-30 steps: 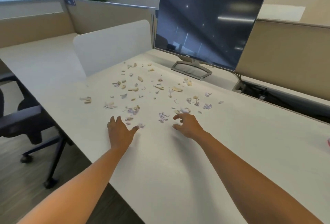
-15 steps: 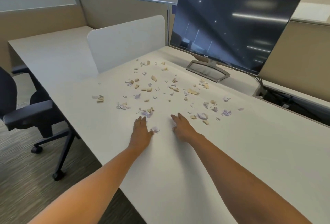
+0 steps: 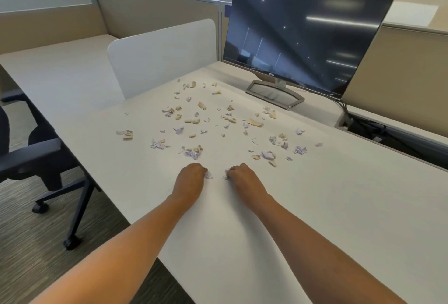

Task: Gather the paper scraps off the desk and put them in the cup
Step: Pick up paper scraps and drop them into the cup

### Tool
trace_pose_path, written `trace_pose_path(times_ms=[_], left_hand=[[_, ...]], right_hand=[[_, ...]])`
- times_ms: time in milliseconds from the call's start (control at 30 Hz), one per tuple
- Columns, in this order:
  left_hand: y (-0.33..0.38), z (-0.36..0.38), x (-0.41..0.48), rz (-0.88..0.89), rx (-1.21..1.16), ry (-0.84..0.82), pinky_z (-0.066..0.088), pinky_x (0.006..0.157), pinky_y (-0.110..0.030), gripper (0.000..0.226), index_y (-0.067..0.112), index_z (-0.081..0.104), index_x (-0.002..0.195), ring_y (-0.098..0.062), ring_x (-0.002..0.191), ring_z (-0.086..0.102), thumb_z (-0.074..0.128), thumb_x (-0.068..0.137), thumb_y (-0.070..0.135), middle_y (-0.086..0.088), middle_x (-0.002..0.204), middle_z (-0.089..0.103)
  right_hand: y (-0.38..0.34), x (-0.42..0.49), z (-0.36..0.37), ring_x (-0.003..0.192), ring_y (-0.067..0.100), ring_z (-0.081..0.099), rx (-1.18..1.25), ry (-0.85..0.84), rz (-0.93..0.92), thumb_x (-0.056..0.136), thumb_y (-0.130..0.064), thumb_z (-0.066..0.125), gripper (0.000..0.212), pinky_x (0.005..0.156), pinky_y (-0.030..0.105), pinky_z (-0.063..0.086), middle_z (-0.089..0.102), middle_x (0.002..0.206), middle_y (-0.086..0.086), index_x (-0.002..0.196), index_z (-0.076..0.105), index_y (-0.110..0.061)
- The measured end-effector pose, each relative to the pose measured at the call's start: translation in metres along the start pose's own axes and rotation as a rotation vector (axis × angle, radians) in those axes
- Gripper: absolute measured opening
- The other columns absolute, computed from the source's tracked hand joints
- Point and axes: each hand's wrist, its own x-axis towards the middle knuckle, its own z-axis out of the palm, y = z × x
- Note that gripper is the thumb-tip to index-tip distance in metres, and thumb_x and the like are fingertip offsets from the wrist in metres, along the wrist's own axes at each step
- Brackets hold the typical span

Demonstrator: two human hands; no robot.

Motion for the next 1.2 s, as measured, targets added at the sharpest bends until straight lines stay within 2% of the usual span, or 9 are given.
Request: trace_pose_path(times_ms=[133,333,500,600,667,700,767,1100,1200], left_hand=[[0.004,0.001,-0.006,0.023,0.012,0.002,0.04,0.091,-0.025,0.03,0.014,0.069,0.107,-0.022,0.108,0.058,0.044,0.092,0.01,-0.006,0.114,0.066],[0.014,-0.001,-0.02,0.027,-0.082,0.122,0.03,0.074,-0.013,0.027,0.011,0.074,0.098,-0.02,0.104,0.06,0.047,0.091,0.008,-0.007,0.107,0.071],[0.044,0.003,-0.034,0.104,-0.14,0.153,0.034,0.074,-0.016,0.027,0.011,0.075,0.091,-0.019,0.099,0.063,0.05,0.089,0.004,-0.006,0.101,0.073],[0.071,0.009,-0.041,0.149,-0.198,0.161,0.043,0.081,-0.024,0.023,0.01,0.076,0.09,-0.02,0.096,0.065,0.054,0.089,0.005,-0.007,0.098,0.074],[0.092,0.016,-0.046,0.181,-0.235,0.166,0.045,0.081,-0.025,0.021,0.009,0.076,0.089,-0.02,0.094,0.066,0.056,0.088,0.005,-0.008,0.098,0.075],[0.103,0.021,-0.048,0.192,-0.249,0.161,0.045,0.081,-0.024,0.02,0.009,0.076,0.089,-0.02,0.093,0.066,0.057,0.088,0.005,-0.008,0.097,0.075],[0.127,0.031,-0.053,0.21,-0.278,0.136,0.045,0.076,-0.023,0.019,0.009,0.076,0.089,-0.021,0.092,0.066,0.058,0.087,0.006,-0.009,0.097,0.074],[0.276,0.081,-0.065,0.265,-0.525,-0.121,0.04,0.047,-0.006,0.012,0.006,0.076,0.086,-0.009,0.056,0.055,0.065,0.083,0.01,-0.012,0.085,0.075],[0.319,0.096,-0.063,0.273,-0.563,-0.197,0.049,0.062,-0.015,0.013,0.005,0.076,0.088,-0.013,0.066,0.061,0.064,0.083,0.007,-0.011,0.091,0.075]], right_hand=[[0.004,-0.012,-0.004,0.083,0.016,0.033,0.028,-0.012,0.021,0.09,0.0,0.037,0.02,0.067,0.027,0.023,0.048,0.081,0.014,0.073,0.04,-0.01],[0.015,-0.036,-0.01,0.075,0.019,0.023,0.153,0.007,0.063,0.079,0.008,0.04,0.022,0.062,0.028,0.014,0.03,0.073,0.009,0.067,0.033,-0.01],[0.036,-0.066,-0.018,0.079,0.017,0.026,0.162,0.022,0.114,0.089,0.002,0.041,0.021,0.058,0.022,0.017,0.034,0.078,0.005,0.073,0.036,-0.011],[0.053,-0.088,-0.028,0.079,0.017,0.025,0.166,0.04,0.165,0.085,0.006,0.041,0.04,0.05,0.015,0.026,0.032,0.07,0.006,0.06,0.033,-0.024],[0.066,-0.105,-0.033,0.079,0.024,0.042,0.199,0.053,0.227,0.086,0.006,0.041,0.038,0.059,0.013,0.034,0.05,0.077,0.01,0.067,0.053,-0.025],[0.074,-0.115,-0.036,0.09,0.028,0.055,0.217,0.084,0.259,0.088,0.005,0.042,0.033,0.076,0.019,0.043,0.063,0.092,0.015,0.087,0.069,-0.014],[0.09,-0.135,-0.043,0.111,0.026,0.059,0.24,0.159,0.316,0.09,0.002,0.044,0.029,0.095,0.029,0.045,0.066,0.115,0.014,0.107,0.067,0.0],[0.177,-0.231,-0.087,0.107,0.021,0.063,0.209,0.378,0.595,0.09,-0.003,0.048,0.025,0.093,0.024,0.047,0.069,0.115,0.009,0.104,0.07,-0.003],[0.2,-0.254,-0.103,0.108,0.021,0.062,0.178,0.412,0.68,0.092,-0.007,0.051,0.024,0.096,0.023,0.045,0.068,0.116,0.008,0.108,0.069,-0.006]])
